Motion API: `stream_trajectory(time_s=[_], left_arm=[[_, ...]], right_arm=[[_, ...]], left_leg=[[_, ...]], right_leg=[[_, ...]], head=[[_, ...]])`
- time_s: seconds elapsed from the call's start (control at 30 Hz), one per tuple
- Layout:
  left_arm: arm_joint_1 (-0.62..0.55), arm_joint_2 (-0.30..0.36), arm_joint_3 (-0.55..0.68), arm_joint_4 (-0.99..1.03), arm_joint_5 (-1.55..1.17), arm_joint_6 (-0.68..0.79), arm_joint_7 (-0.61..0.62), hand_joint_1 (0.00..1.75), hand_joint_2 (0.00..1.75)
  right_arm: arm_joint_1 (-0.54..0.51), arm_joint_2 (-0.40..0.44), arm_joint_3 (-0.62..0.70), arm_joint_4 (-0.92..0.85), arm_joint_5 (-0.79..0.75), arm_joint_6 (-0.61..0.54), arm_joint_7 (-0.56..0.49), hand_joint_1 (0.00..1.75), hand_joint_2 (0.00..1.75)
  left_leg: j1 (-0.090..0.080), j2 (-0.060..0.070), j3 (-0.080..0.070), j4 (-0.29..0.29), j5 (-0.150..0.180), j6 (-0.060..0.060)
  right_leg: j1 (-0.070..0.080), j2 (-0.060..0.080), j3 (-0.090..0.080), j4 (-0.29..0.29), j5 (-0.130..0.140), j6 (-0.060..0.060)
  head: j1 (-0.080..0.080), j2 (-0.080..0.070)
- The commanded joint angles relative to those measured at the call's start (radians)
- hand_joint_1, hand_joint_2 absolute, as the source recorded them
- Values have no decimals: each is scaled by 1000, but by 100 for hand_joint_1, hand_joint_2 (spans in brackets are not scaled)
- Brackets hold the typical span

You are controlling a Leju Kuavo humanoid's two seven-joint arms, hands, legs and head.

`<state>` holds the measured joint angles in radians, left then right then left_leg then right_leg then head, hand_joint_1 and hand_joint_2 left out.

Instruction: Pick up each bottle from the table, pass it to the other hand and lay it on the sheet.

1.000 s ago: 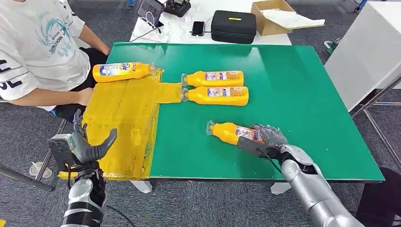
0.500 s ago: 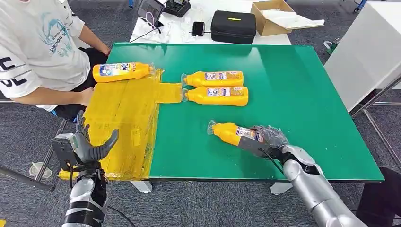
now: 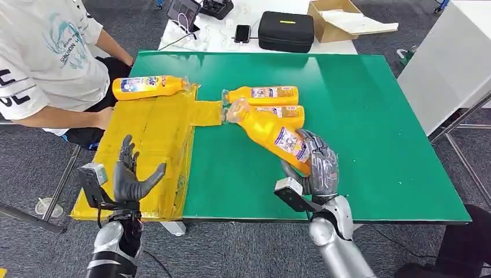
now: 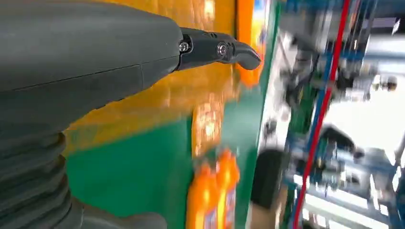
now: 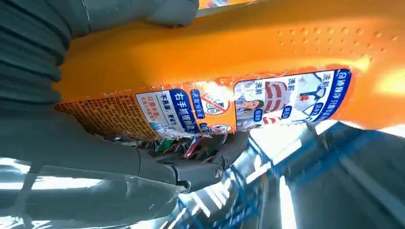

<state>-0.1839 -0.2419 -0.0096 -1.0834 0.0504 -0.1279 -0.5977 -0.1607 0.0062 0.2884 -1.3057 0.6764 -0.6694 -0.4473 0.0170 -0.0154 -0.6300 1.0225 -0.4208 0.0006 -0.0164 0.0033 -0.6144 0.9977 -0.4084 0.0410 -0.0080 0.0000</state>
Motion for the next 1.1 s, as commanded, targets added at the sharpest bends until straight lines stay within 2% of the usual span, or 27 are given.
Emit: stream_trajectory(time_s=[0.03, 0.17, 0.5, 0.63, 0.77, 0.93, 1.07, 1.1], left_arm=[[2, 42, -161, -40, 107, -134, 62, 0, 175], [10, 61, -193, -46, 168, -222, 80, 0, 175], [10, 66, -204, -47, 176, -241, 81, 0, 175], [-15, 77, -255, -7, 221, -325, 103, 0, 175], [-63, 75, -293, 67, 231, -335, 116, 0, 175], [-107, 69, -314, 139, 238, -329, 117, 0, 175], [-132, 65, -326, 179, 270, -332, 125, 0, 175], [-124, 86, -327, 157, 310, -354, 155, 0, 175]], right_arm=[[34, 120, -113, 22, -1, -29, -114, 175, 175], [27, 129, -97, 83, -41, -23, -148, 175, 175], [25, 134, -92, 98, -49, -19, -157, 175, 175], [2, 185, -42, 216, -75, -16, -238, 175, 175], [-12, 271, -46, 240, 88, -29, -251, 175, 175], [-27, 323, 0, 264, 181, -29, -251, 175, 175], [-26, 336, 35, 308, 221, -29, -251, 175, 175], [-12, 311, 69, 290, 185, -23, -244, 175, 175]], left_leg=[[-1, 1, 2, 0, 0, 1], [-2, 2, 4, -1, -1, 0], [-2, 2, 3, -1, -1, 1], [-1, 3, 4, -1, -1, 1], [-2, 4, 3, -1, -1, 0], [-1, 3, 3, -1, -1, 0], [-1, 2, 3, -1, 0, 0], [0, 3, 4, -1, -1, 0]], right_leg=[[0, 0, 2, 0, 0, -1], [0, 1, 3, -1, 0, -2], [0, 1, 3, -1, 0, -1], [0, 2, 4, -2, 0, -2], [0, 2, 2, -1, 1, -2], [1, 2, 2, -1, 0, -2], [1, 1, 2, -1, 0, -1], [1, 1, 4, -2, 0, -2]], head=[[0, 0], [0, 0], [0, 0], [0, 0], [0, 0], [0, 0], [0, 0], [0, 0]])
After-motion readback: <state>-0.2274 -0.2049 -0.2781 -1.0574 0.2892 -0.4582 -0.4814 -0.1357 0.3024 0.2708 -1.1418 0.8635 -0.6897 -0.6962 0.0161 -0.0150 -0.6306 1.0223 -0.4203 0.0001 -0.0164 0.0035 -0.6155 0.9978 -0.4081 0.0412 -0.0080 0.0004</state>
